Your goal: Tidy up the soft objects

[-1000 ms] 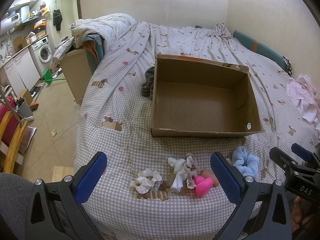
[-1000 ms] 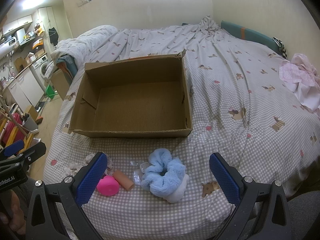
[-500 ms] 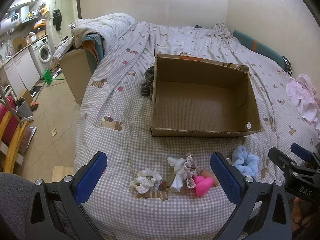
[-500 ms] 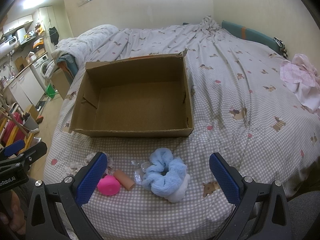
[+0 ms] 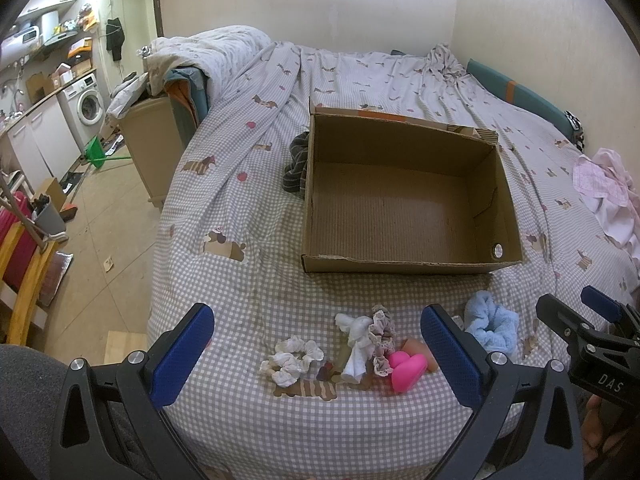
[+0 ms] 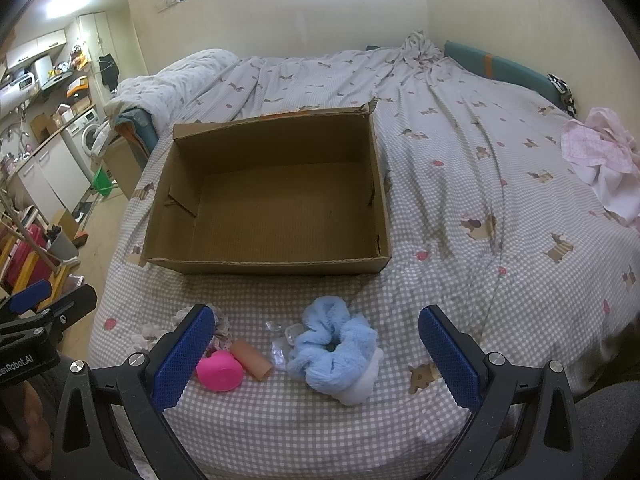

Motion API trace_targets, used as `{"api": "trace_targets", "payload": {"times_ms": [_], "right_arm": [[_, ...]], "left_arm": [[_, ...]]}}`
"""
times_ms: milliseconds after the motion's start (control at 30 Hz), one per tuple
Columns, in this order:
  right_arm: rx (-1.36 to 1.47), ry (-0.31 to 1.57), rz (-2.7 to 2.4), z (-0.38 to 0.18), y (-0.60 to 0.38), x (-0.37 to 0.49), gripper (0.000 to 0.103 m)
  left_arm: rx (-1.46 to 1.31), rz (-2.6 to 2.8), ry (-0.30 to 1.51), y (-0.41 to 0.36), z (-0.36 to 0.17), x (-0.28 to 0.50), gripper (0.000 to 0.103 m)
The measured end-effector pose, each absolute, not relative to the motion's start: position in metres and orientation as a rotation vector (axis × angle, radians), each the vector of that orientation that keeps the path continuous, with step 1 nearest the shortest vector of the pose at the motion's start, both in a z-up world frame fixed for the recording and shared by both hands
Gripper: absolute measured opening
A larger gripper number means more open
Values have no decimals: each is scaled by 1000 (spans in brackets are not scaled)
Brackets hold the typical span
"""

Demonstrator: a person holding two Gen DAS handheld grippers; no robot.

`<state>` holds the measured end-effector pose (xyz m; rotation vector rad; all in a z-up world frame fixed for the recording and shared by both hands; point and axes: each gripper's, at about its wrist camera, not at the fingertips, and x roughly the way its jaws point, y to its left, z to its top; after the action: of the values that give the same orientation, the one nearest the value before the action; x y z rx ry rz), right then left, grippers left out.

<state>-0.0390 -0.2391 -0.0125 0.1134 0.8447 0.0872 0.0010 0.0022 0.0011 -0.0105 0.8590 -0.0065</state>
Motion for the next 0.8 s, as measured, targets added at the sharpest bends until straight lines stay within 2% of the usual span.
{"api": "trace_targets", "payload": {"times_ms": [433,800], "right_arm": [[132,856,96,-13,-239,-38,103],[181,993,191,-2,-254,0,103]], "left_arm": [[-16,-4,872,3,1,2,103],[-31,-24,983,16,16,36,103]]}}
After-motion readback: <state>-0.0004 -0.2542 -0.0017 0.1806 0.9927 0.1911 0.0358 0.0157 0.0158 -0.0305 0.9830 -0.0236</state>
